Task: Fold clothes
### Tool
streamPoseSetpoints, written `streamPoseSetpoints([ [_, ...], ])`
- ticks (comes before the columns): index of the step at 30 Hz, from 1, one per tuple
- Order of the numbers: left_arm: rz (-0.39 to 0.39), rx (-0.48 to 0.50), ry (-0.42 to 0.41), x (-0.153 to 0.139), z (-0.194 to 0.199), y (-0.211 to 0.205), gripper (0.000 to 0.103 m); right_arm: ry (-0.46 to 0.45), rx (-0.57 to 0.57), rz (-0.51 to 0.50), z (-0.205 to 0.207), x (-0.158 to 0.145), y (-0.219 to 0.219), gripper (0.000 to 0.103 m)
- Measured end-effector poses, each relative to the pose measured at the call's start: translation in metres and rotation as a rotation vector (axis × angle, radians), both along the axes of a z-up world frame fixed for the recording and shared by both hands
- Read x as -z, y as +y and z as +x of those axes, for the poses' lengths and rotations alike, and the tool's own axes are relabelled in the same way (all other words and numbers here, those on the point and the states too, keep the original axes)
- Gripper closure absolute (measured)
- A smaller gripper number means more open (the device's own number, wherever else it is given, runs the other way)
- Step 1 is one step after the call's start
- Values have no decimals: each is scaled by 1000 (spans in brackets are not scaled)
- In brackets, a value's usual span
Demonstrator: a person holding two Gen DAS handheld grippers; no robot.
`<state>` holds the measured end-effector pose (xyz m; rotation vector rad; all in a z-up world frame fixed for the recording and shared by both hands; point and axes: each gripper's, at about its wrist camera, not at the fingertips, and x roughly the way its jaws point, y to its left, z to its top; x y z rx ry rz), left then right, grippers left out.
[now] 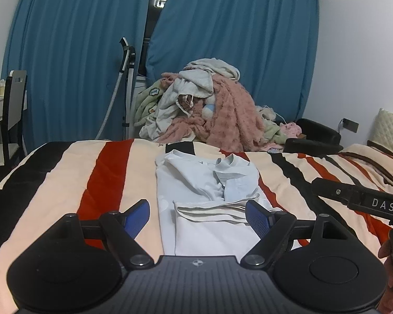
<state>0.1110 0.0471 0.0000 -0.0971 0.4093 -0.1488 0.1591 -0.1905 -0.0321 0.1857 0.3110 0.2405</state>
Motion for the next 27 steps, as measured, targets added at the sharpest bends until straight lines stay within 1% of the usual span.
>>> streamPoseSetpoints([
  [6,-3,5,25,6,1,-3,21,8,17,-23,3,5,3,26],
  [7,-5,6,31,8,2,-3,21,11,17,-27,4,6,4,29],
  [9,-15,10,50,12,3,-4,21,15,16,-38,3,8,6,40],
  [12,-43,18,96,19,3,-5,21,21,9,-62,4,10,9,40],
  [14,-75,22,139,27,3,-2,21,52,-5,-37,6,14,7,39],
  [15,-98,25,165,31,3,0,21,86,-8,-7,8,17,5,32],
  [16,-133,27,195,36,2,3,21,119,-9,28,10,20,2,24],
  [19,-280,37,304,52,2,15,21,223,-5,176,13,31,-11,24],
  [22,-429,37,405,71,3,25,21,351,7,376,14,50,-31,24],
  [25,-536,50,487,92,10,25,21,475,31,598,10,76,-51,22],
  [27,-590,51,530,106,16,25,22,543,54,707,6,93,-58,23],
])
